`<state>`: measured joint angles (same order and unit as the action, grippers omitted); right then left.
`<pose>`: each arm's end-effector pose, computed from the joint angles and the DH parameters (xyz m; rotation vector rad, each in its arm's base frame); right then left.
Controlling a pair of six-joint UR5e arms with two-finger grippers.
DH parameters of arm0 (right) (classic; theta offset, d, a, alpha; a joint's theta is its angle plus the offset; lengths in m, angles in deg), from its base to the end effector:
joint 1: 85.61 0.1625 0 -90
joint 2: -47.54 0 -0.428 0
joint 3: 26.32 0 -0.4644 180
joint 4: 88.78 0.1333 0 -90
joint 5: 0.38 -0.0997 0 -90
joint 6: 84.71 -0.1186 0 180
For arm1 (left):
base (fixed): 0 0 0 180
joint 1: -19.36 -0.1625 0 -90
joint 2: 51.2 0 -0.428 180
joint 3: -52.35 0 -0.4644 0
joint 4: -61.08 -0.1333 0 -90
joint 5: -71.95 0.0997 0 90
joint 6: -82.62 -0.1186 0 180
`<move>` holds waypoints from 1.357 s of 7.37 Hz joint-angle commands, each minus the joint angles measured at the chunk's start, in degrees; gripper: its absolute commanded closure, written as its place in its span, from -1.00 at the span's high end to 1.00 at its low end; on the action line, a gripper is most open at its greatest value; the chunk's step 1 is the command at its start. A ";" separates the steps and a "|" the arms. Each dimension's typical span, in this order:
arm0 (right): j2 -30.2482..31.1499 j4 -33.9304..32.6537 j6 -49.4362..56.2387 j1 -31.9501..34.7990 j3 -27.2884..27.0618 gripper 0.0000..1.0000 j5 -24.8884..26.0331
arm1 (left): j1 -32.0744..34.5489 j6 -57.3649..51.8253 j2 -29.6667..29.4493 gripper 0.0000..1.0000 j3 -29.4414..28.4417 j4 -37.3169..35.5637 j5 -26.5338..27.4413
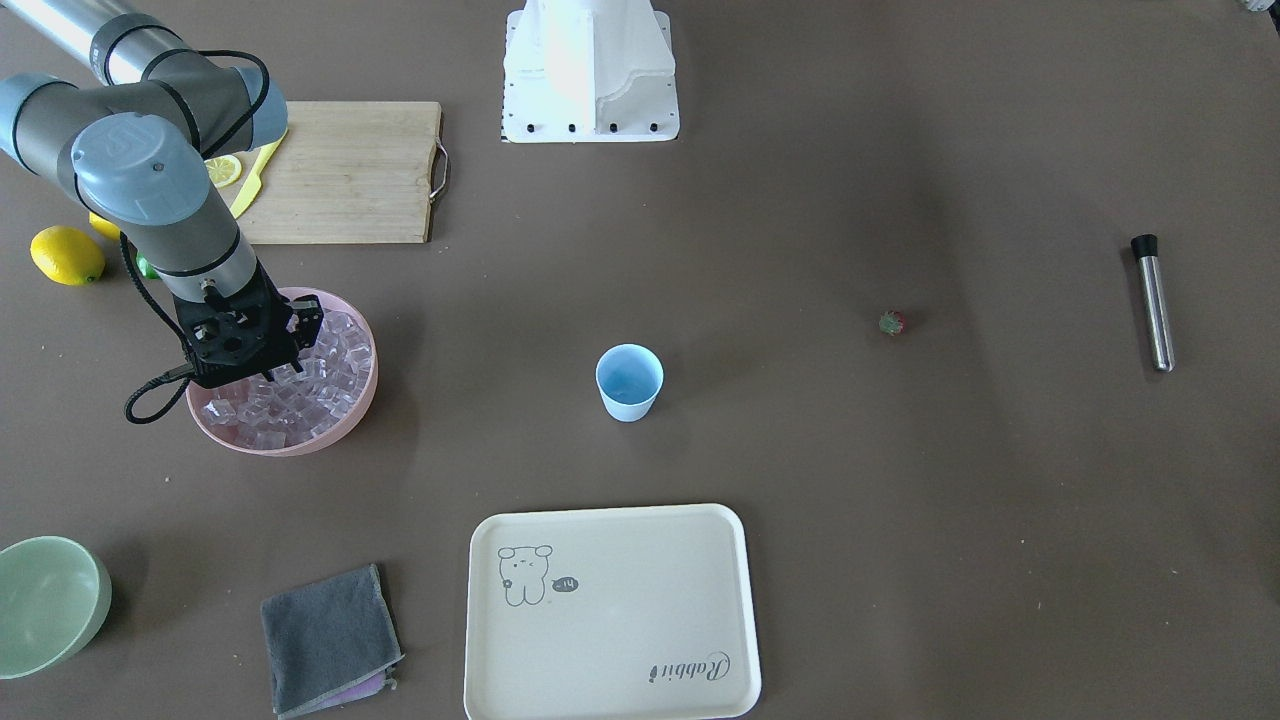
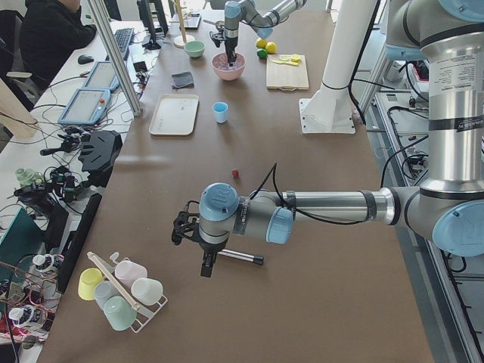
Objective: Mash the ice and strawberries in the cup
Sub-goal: 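Move the scoop of ice over the light-blue cup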
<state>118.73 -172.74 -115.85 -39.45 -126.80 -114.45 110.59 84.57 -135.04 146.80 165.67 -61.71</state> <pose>-0.4146 -0.5543 0.3711 0.2355 -0.6954 -0.3411 -0.0629 -0.5334 0.6633 0.2090 0.7599 0.0330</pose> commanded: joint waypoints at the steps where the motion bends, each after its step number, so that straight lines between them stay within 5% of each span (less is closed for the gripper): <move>1: -2.71 -0.06 -0.49 1.92 0.20 -0.78 -1.33 | 0.00 0.07 -0.01 0.97 -0.06 0.00 -0.02; 4: -13.76 -2.08 -14.94 -2.89 1.78 -0.86 1.03 | -0.09 0.07 -0.10 0.97 -0.41 0.00 -0.02; 7: -31.05 -2.52 -32.08 -11.59 14.65 -0.86 9.98 | -0.09 0.07 -0.19 0.97 -0.32 0.00 0.07; 10: -32.35 1.57 -37.23 -14.77 15.14 -0.84 12.82 | -0.09 0.16 -0.80 0.97 -0.41 -0.09 0.07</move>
<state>86.82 -173.90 -151.40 -53.29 -112.14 -102.65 110.51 84.70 -135.65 146.43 165.63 -61.64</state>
